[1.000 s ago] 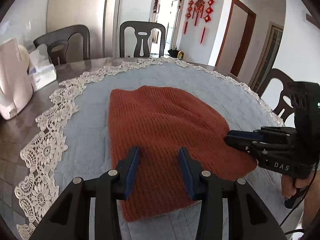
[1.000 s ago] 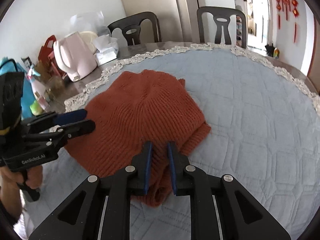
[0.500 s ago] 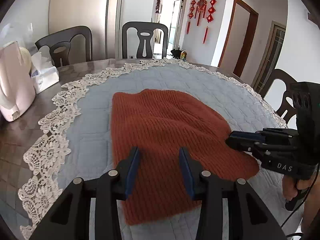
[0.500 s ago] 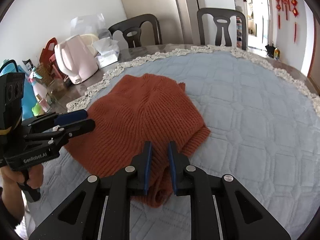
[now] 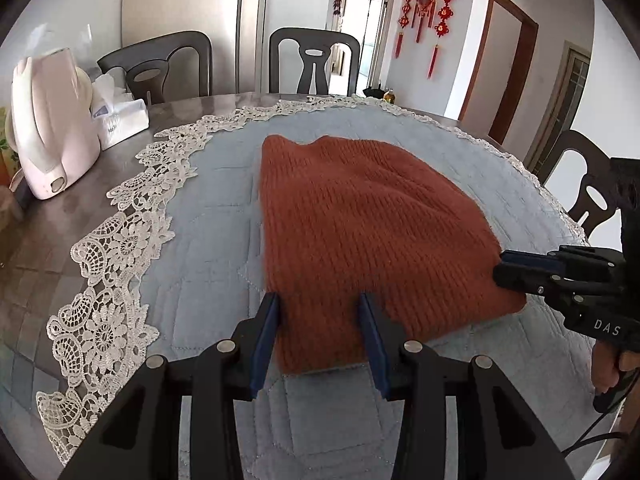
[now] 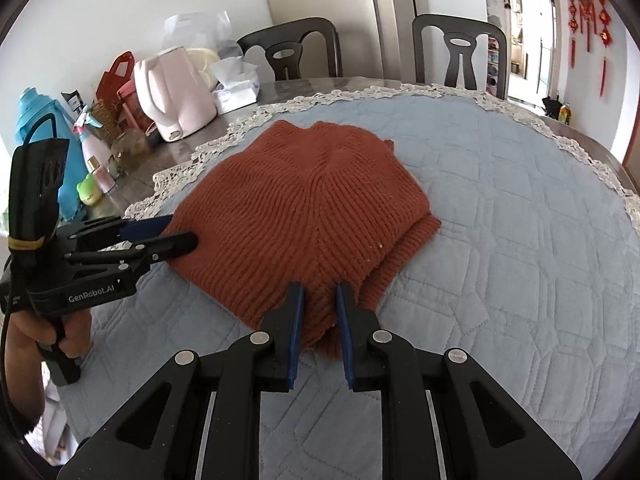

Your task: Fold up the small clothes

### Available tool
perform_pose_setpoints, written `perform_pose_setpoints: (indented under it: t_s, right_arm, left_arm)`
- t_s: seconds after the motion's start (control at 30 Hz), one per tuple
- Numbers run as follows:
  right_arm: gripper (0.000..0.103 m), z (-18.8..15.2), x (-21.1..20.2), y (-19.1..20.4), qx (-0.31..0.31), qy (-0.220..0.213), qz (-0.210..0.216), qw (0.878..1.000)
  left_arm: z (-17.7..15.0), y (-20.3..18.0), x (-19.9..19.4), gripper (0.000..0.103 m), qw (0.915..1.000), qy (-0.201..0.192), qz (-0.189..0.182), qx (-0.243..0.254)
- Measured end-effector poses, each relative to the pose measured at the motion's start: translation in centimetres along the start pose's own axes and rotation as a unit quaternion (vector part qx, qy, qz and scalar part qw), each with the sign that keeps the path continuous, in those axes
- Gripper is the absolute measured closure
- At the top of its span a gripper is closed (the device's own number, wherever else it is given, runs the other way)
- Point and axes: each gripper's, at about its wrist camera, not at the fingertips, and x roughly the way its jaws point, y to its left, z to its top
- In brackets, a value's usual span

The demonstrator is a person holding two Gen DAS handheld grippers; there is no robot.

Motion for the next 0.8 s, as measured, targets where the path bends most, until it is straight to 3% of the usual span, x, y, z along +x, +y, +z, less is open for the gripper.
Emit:
perform_pose_setpoints:
  t_s: [0.33, 0.47, 0.6, 0.73, 0.8]
  right_arm:
    - [0.084, -1.2, -1.4, -0.7, 0.030, -0.004, 0.017, 0.999]
    - [0.073, -1.5, -1.6, -1.4, 0.050, -0.006, 0.023, 0.998]
    - [0.071, -1.6, -2.1, -2.0, 0.067, -0.008, 0.032, 0.997]
    - [0.060, -1.4, -2.2, -2.8, 0.090, -0.014, 0.041, 0.995]
    - [0.059, -1.3, -2.2, -3.3, 0.104, -0.015, 0.041, 0.994]
  left_arm:
    - [-0.6, 0.1, -1.2, 0.058, 1.0000, -0.001, 0.005, 0.003]
    - [-0.9, 0.1, -1.7, 0.056, 0.9999, -0.003, 0.009, 0.003]
    - [-1.1, 0.2, -2.0, 0.055, 0.9999, -0.003, 0.012, 0.003]
    - [-0.8, 0.6, -2.5, 0.055, 0.9999, -0.010, 0.003, -0.004]
    - [-0.4, 1.1, -2.7, 0.053, 0.9997, -0.019, 0.003, -0.013]
